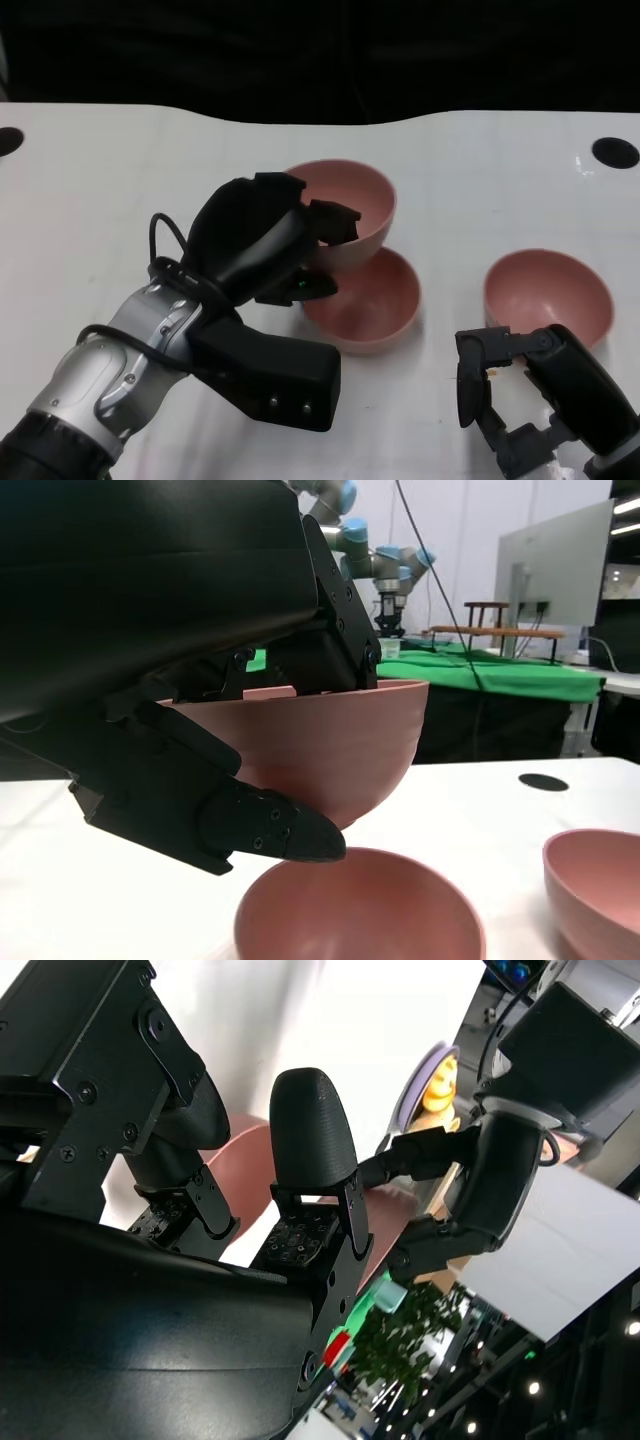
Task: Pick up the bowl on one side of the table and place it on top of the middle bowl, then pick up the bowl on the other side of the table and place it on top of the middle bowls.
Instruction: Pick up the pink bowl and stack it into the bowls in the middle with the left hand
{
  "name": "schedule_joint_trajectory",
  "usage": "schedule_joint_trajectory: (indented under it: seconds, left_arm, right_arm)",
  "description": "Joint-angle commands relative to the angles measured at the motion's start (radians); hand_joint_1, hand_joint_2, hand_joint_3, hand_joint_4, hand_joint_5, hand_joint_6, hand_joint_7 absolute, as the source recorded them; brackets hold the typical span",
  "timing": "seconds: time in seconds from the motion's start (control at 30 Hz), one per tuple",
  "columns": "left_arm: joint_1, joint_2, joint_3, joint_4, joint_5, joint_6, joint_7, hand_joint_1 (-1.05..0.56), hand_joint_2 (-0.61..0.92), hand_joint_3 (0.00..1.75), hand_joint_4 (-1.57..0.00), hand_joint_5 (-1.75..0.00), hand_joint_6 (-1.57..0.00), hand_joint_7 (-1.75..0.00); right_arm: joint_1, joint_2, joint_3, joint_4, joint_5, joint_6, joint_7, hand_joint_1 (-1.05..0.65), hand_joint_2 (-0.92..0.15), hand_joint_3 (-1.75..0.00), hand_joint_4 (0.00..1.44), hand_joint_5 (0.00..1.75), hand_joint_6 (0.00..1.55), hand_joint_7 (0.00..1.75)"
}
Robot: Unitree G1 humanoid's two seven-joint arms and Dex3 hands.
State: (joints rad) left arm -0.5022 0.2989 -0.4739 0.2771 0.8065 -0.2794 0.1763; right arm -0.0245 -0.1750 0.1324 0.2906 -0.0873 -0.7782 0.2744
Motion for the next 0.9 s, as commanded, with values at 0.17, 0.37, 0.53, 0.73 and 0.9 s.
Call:
schedule_joint_trajectory:
  seconds: [0.17,0.37,0.53,0.73,0.9]
  left_arm:
    - [-0.006,0.012,0.017,0.022,-0.002,-0.007,0.005,-0.24,0.73,0.32,-0.87,-1.75,-1.01,-0.87]
    - [-0.048,-0.032,-0.045,0.057,-0.003,-0.032,-0.091,-0.28,0.69,0.73,-0.82,-1.75,-0.8,-1.33]
    - [-0.048,-0.037,-0.04,0.06,0.0,-0.036,-0.098,-0.28,0.69,0.73,-0.81,-1.75,-0.79,-1.33]
    - [-0.048,-0.037,-0.04,0.06,0.001,-0.036,-0.098,-0.28,0.7,0.72,-0.81,-1.75,-0.8,-1.32]
    - [-0.05,-0.048,-0.044,0.091,-0.004,-0.059,-0.081,-0.26,0.71,0.75,-0.83,-1.75,-0.81,-1.33]
  right_arm:
    - [0.001,-0.008,-0.003,0.003,-0.001,-0.012,-0.009,0.19,-0.07,-1.75,1.06,1.75,0.93,1.46]
    - [0.005,-0.005,0.003,0.0,0.015,-0.01,-0.001,0.18,-0.08,-1.75,1.05,1.75,0.93,1.46]
    - [0.005,-0.006,0.003,0.0,0.015,-0.011,-0.002,0.19,-0.08,-1.75,1.05,1.75,0.94,1.46]
    - [0.005,-0.006,0.003,0.0,0.015,-0.011,-0.002,0.19,-0.07,-1.75,1.05,1.75,0.94,1.46]
    - [0.007,-0.007,0.005,-0.006,0.018,-0.004,0.001,0.2,-0.08,-1.75,1.04,1.75,0.93,1.46]
